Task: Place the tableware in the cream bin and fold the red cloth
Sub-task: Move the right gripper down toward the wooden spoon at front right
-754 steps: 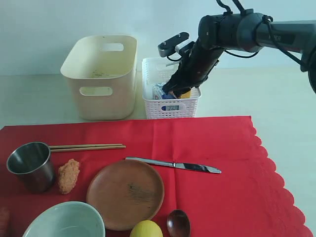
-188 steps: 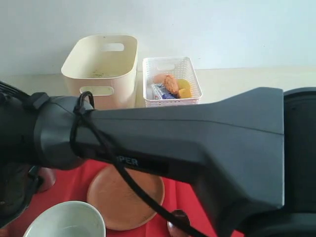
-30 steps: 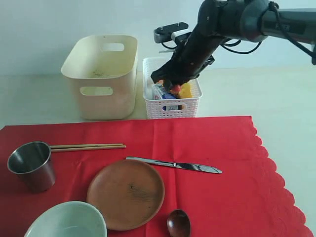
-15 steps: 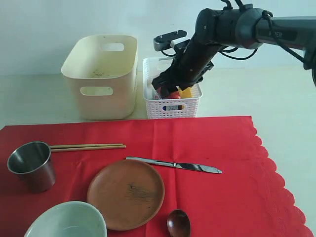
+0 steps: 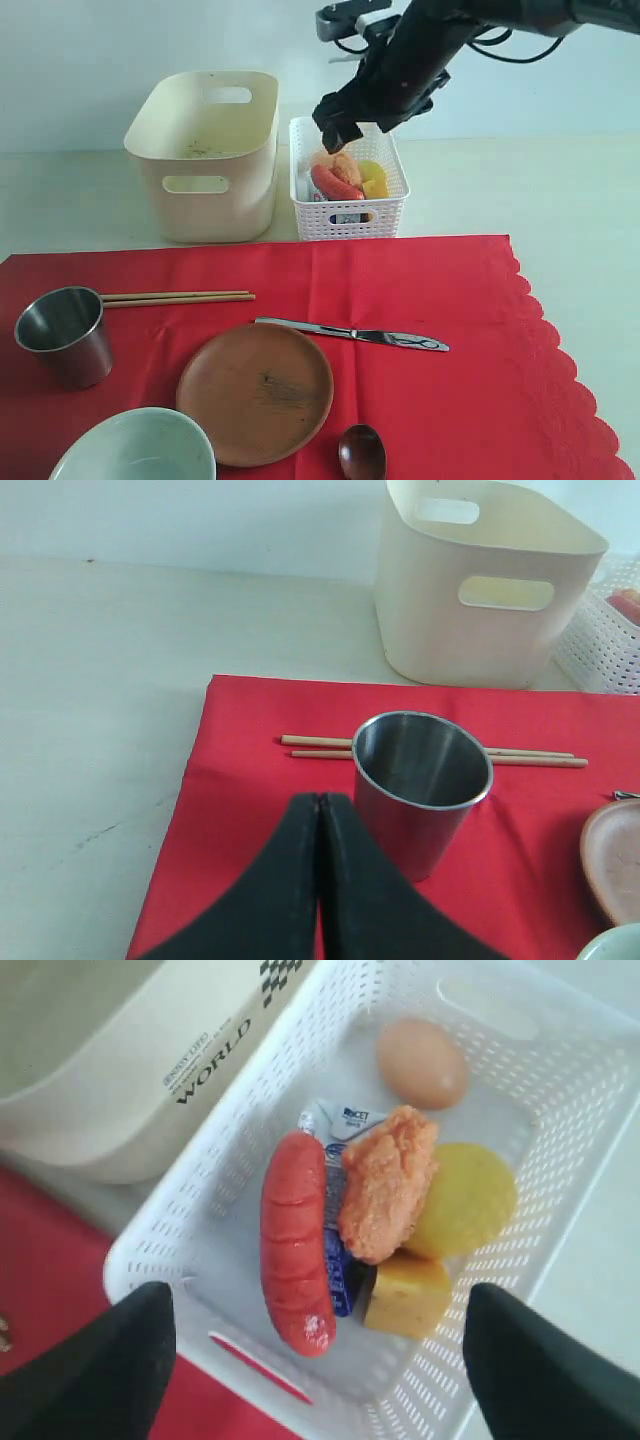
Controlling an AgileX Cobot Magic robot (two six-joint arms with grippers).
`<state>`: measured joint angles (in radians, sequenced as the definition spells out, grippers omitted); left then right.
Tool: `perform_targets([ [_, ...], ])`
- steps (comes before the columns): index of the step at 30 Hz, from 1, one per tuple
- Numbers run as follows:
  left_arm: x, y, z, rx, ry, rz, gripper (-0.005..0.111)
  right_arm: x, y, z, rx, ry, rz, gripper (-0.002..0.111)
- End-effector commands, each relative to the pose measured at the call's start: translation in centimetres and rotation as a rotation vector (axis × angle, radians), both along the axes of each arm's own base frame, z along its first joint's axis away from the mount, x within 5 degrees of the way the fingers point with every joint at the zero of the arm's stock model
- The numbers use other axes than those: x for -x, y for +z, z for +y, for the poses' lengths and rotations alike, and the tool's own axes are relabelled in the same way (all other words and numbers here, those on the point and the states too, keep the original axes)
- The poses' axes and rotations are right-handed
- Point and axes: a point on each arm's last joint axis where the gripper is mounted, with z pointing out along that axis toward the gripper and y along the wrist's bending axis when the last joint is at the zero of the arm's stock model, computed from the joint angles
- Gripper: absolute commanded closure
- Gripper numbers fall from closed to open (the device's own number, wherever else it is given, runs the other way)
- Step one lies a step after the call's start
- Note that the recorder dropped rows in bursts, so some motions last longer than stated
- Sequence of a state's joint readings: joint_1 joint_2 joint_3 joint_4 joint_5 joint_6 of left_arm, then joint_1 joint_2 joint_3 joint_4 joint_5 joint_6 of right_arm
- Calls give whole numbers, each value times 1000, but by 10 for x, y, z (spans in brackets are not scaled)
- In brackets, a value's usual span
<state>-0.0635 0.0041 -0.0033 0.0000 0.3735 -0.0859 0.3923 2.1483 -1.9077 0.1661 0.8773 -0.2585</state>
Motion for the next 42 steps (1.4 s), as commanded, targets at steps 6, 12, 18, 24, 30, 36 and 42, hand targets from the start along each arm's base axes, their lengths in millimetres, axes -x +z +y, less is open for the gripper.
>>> perform_targets([
  [6, 0, 1, -1, 11, -7, -16, 107, 33, 65, -14, 3, 20, 5, 34],
  [12, 0, 1, -1, 11, -7, -16, 107, 57, 101, -23, -13, 3, 14, 50],
  [18, 0, 1, -1, 11, -7, -16, 107, 81, 130, -32, -29, 0, 18, 54],
  [24, 0, 1, -1, 11, -7, -16, 107, 112, 171, -41, -104, -3, -47, 54],
  [30, 0, 1, -1, 11, -7, -16, 107, 167, 178, -61, -128, 4, -20, 54],
  [36, 0, 1, -1, 11, -7, -16, 107, 236, 171, -85, -180, 6, -44, 54],
  [42, 0, 1, -1, 11, -7, -16, 107, 288, 141, -100, -253, 9, 8, 54],
])
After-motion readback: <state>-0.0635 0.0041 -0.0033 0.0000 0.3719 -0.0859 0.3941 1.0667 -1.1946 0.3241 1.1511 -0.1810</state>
